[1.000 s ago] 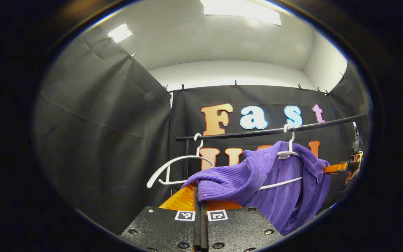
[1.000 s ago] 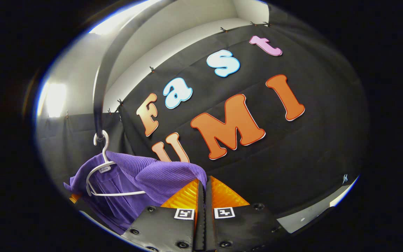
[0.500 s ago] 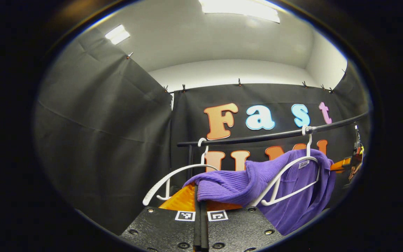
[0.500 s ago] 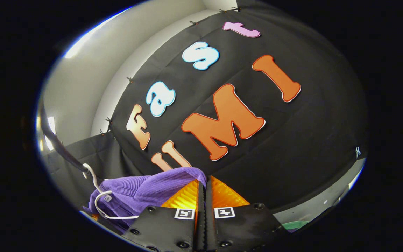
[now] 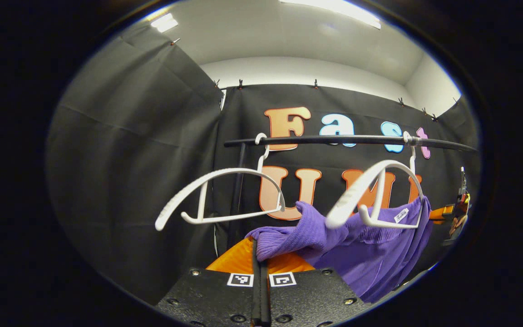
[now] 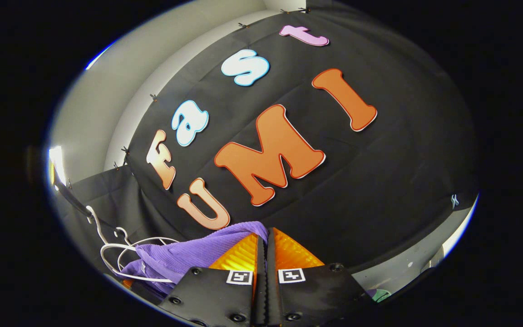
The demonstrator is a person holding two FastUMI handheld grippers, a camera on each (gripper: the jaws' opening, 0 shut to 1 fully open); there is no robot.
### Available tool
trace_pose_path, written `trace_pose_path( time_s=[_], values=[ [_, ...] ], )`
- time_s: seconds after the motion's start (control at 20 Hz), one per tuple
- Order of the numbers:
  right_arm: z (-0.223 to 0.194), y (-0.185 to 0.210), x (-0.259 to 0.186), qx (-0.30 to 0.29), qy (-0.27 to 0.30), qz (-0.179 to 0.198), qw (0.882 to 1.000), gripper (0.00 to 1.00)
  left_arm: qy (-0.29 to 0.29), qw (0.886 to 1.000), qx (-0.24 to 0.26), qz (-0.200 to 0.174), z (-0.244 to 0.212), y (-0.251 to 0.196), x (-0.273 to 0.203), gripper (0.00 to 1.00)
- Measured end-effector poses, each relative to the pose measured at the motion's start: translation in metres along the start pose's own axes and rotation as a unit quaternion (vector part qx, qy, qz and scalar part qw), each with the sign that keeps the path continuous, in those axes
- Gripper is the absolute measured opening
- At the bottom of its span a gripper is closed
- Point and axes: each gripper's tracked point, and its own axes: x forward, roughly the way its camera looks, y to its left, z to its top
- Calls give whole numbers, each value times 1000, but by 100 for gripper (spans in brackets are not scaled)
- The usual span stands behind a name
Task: Grasp the clothes on the hanger with both hands and then place them into the laundry hamper below.
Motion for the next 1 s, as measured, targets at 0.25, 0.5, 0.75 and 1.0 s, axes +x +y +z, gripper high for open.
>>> trace_pose_path(
  time_s=[0.25, 0.5, 0.75, 1.0],
  values=[
    [-13, -33, -8, -37, 9, -40, 998, 7, 4, 1000, 11, -7, -14, -4, -9, 0],
    [-36, -60, -14, -30, 31, -62, 997, 7, 33, 999, 5, -14, -41, -7, -16, 0],
    [-57, -81, -28, -66, 41, -88, 993, 7, 43, 999, 8, -23, -71, -19, -29, 0],
    [-95, -91, -47, -55, 74, -86, 992, 7, 66, 996, -3, -59, -98, -49, -41, 0]
  ],
)
